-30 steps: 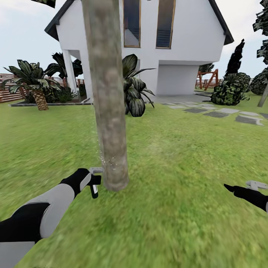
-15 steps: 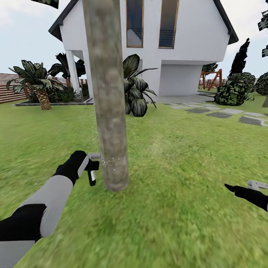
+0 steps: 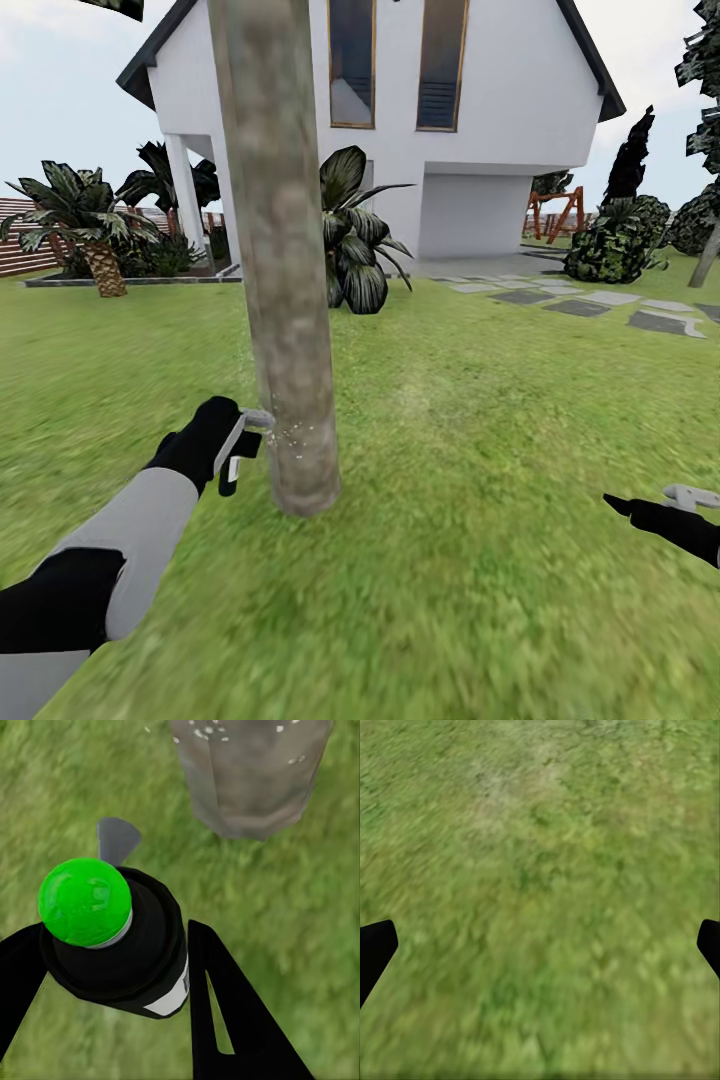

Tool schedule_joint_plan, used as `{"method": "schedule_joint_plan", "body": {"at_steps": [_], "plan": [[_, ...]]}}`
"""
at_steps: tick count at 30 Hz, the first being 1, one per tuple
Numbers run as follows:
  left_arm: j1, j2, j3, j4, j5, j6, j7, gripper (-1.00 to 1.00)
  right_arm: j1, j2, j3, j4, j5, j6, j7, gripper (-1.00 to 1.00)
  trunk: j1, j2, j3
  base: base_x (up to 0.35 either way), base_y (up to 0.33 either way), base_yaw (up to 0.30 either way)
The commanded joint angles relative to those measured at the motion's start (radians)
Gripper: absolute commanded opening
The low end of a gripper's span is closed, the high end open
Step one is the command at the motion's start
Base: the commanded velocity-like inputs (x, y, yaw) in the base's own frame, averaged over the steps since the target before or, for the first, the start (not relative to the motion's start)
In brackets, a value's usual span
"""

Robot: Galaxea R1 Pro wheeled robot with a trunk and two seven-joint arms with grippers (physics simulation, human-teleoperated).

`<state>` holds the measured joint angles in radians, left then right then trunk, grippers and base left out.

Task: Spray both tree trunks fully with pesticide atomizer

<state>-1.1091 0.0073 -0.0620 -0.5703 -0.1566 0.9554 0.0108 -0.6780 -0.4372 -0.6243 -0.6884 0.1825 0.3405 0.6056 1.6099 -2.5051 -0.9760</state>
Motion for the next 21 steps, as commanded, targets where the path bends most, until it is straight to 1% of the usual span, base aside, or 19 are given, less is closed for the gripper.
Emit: {"method": "schedule_joint_plan", "body": {"at_steps": [1,5,7,10,12,19,21], "plan": [[0.0,-0.001,0.0,-0.017,-0.002,0.0,0.0,-1.0,0.0,0.0,0.0,0.0,0.0,0.0,0.0,1.0,0.0,0.0,0.0,0.0,0.0,0.0],[0.0,0.0,-0.001,-0.093,-0.002,0.003,-0.002,-1.0,0.0,0.0,0.0,0.0,0.0,0.0,-0.001,1.0,0.0,0.0,0.0,0.004,0.0,0.0],[-0.001,0.0,-0.001,-0.099,-0.002,0.003,-0.003,-1.0,0.0,0.0,0.0,0.0,0.0,0.0,-0.001,1.0,0.0,0.0,0.0,0.077,0.0,0.0],[-0.032,0.0,-0.001,-0.103,-0.003,0.005,-0.003,-1.0,0.0,0.0,0.0,0.0,0.0,0.0,-0.001,1.0,0.0,0.0,0.0,0.197,0.0,0.0],[-0.039,0.0,-0.001,-0.104,-0.003,0.005,-0.003,-1.0,0.0,0.0,0.0,0.0,0.0,0.0,-0.001,1.0,0.0,0.0,0.0,0.18,0.0,0.0],[-0.048,-0.001,-0.002,-0.103,-0.003,0.005,-0.003,-1.0,0.0,-0.001,0.0,0.0,0.0,0.0,-0.001,1.0,0.0,0.0,0.0,0.018,0.0,0.0],[-0.062,-0.001,-0.002,-0.104,-0.003,0.005,-0.003,-1.0,0.0,-0.001,0.0,0.0,0.0,0.0,-0.001,1.0,0.0,0.0,0.0,0.0,0.0,0.0]]}}
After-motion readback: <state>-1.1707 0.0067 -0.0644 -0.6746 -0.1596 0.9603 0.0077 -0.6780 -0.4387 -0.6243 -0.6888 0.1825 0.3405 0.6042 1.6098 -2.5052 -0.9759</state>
